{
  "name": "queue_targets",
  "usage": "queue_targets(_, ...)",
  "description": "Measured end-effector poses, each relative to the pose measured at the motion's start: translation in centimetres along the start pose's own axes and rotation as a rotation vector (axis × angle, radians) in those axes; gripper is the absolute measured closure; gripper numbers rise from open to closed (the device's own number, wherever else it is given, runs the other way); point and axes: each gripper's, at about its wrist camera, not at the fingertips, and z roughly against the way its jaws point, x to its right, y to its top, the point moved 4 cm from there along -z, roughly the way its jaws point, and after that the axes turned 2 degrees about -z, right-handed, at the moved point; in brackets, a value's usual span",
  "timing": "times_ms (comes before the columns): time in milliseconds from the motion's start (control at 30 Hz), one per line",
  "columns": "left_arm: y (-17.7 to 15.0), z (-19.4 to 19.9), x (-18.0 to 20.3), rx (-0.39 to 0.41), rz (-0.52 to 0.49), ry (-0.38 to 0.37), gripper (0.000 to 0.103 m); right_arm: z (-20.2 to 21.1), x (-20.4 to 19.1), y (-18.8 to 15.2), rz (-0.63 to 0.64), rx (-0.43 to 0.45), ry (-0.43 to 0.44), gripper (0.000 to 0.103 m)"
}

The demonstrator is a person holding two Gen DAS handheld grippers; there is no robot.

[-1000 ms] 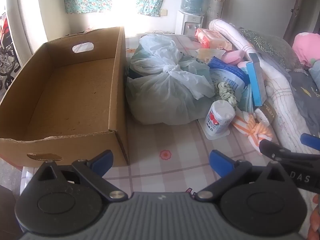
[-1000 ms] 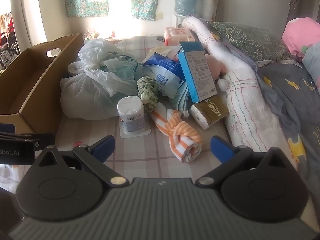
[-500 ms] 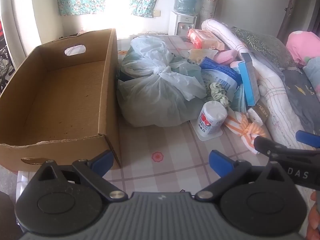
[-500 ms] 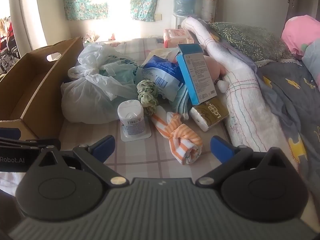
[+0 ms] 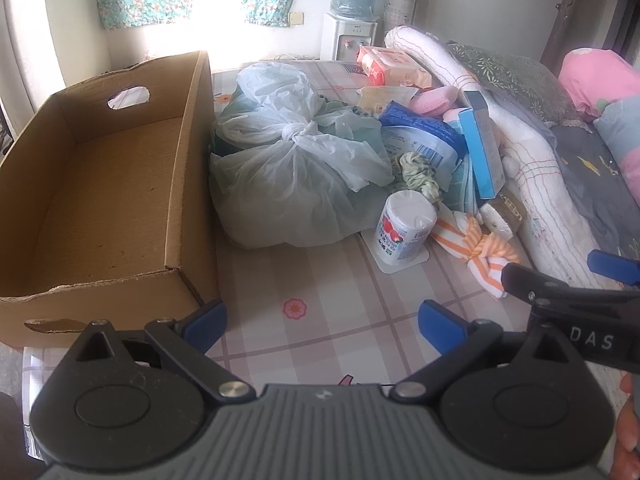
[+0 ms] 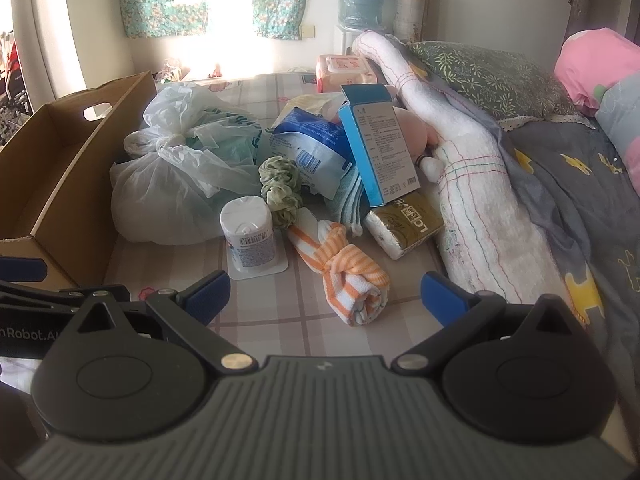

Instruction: Organize soft objects

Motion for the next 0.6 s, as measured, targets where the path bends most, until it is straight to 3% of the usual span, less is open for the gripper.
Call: queue_targets(600, 0.7, 0.17, -0.33, 0.016, 0.008, 0.008, 0.001, -0.43, -0.39, 0.9, 0.02, 0.0, -0.004, 0.001)
